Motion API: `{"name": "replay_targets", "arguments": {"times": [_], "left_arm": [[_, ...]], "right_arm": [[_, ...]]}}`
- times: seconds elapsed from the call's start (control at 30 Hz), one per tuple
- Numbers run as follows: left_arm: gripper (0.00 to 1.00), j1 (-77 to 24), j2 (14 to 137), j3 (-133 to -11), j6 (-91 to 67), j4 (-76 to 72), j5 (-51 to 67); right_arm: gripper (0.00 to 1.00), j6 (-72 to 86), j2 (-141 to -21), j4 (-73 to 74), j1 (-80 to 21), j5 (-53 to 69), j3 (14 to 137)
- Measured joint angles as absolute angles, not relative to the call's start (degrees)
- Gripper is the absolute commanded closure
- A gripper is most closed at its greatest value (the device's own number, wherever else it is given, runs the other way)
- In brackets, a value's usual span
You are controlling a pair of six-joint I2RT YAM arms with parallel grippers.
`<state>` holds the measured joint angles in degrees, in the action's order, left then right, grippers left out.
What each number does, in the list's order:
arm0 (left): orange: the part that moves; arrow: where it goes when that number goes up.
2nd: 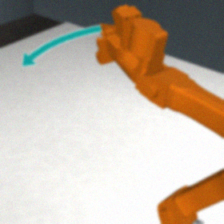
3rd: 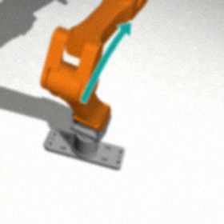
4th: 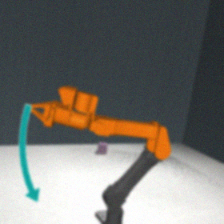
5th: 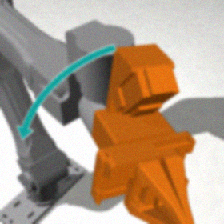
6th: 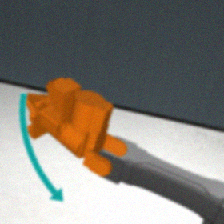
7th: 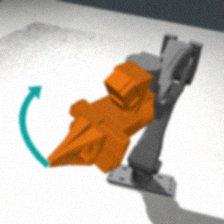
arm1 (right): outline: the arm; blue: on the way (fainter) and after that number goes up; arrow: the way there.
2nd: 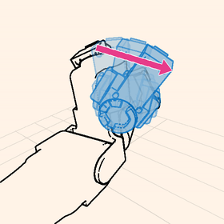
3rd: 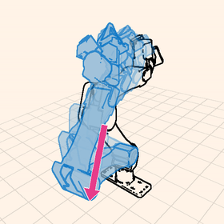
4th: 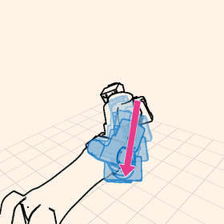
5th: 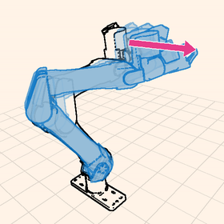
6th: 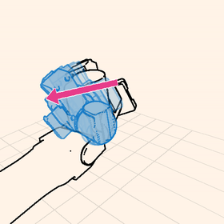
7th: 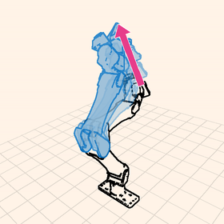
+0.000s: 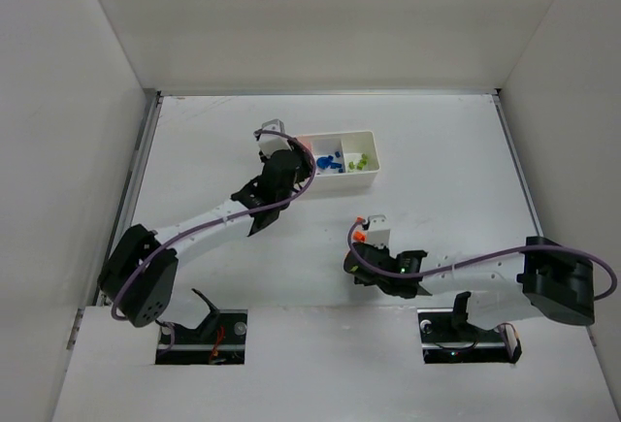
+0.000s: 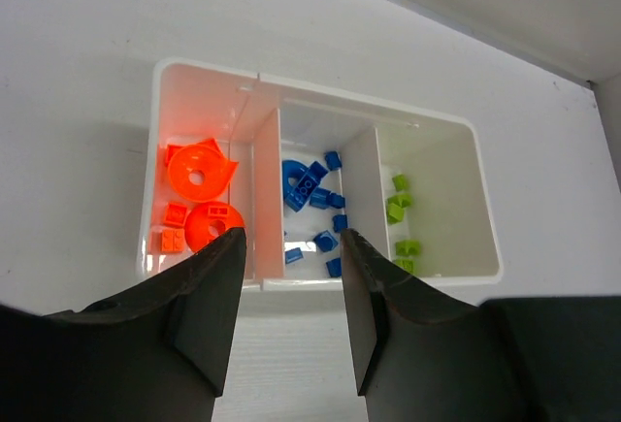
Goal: Sort the legos into containers by color
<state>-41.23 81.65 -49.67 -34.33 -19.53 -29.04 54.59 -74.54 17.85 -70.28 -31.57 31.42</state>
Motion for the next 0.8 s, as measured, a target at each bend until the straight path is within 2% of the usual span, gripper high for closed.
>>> {"name": "replay_targets", "arguments": {"times": [0.27,0.53,0.8], "left_arm": [[0.59,-42.5,77.2,-43.4,-34.4,-19.8,-29.2],[0.59,-43.5,74.8,-41.9,-34.7,-19.8,-29.1],[0.59,-43.8,74.7,-40.3,-35.3,-20.0,-28.8]], "right_arm": [[0.6,55.0,-76.6,17.8,-71.7,-32.8,33.2],[0.59,56.3,-72.0,19.0,-72.1,-35.2,33.5],[0.61,57.5,-78.3,19.2,-72.5,-34.7,35.8]]}}
